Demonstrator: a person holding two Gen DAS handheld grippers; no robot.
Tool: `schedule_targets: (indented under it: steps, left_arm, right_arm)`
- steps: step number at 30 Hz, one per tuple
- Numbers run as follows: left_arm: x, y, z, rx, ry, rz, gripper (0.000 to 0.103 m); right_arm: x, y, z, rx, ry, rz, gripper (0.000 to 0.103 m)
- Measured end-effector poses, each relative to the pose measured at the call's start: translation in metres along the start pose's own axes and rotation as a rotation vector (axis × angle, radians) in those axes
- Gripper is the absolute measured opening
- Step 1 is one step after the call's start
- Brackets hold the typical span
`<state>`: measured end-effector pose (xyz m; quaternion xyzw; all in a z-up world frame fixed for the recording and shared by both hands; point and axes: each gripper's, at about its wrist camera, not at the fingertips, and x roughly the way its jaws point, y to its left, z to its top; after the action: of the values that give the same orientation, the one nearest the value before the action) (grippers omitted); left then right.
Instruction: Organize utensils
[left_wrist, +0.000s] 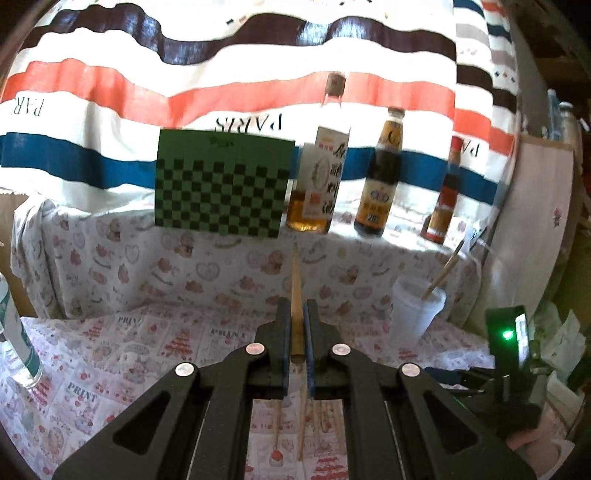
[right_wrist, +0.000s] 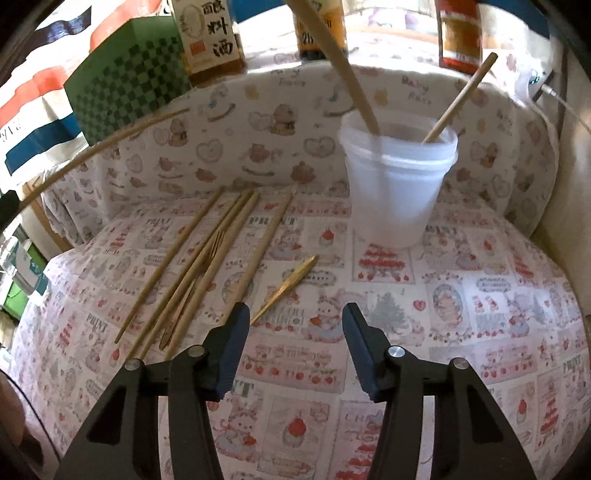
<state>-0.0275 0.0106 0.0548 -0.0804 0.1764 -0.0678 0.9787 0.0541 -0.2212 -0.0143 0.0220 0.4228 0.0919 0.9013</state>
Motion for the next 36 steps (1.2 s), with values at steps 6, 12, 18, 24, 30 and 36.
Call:
schedule_targets:
  steps: [6,12,18,24,30,36]
  left_arm:
    - [-0.003,0.010,0.003,-0.039,-0.030,0.048,0.005]
    - [0.013,0.035,0.000,-0.124,0.017,0.094,0.005]
    - [0.003,0.040,0.003,-0.145,-0.026,0.063,0.005]
    - [-0.010,0.027,0.000,-0.099,-0.127,0.092,0.005]
    - [-0.011,0.021,0.000,-0.069,-0.148,0.143,0.005]
    - [-0.006,0.017,-0.002,-0.033,-0.132,0.166,0.006]
  right_arm:
    - [0.010,-0.008,-0.002,0.048,0.030,0.044,0.056]
    - [0.014,-0.013,-0.002,0.072,0.023,0.020,0.056]
    - [0.011,-0.014,-0.003,0.095,0.000,0.029,0.056]
    - [0.021,-0.012,0.013,0.192,0.048,0.031,0.056]
    - [0.047,0.009,0.029,0.155,0.096,-0.054,0.043]
    - [0.066,0.018,0.035,0.129,0.124,-0.143,0.030]
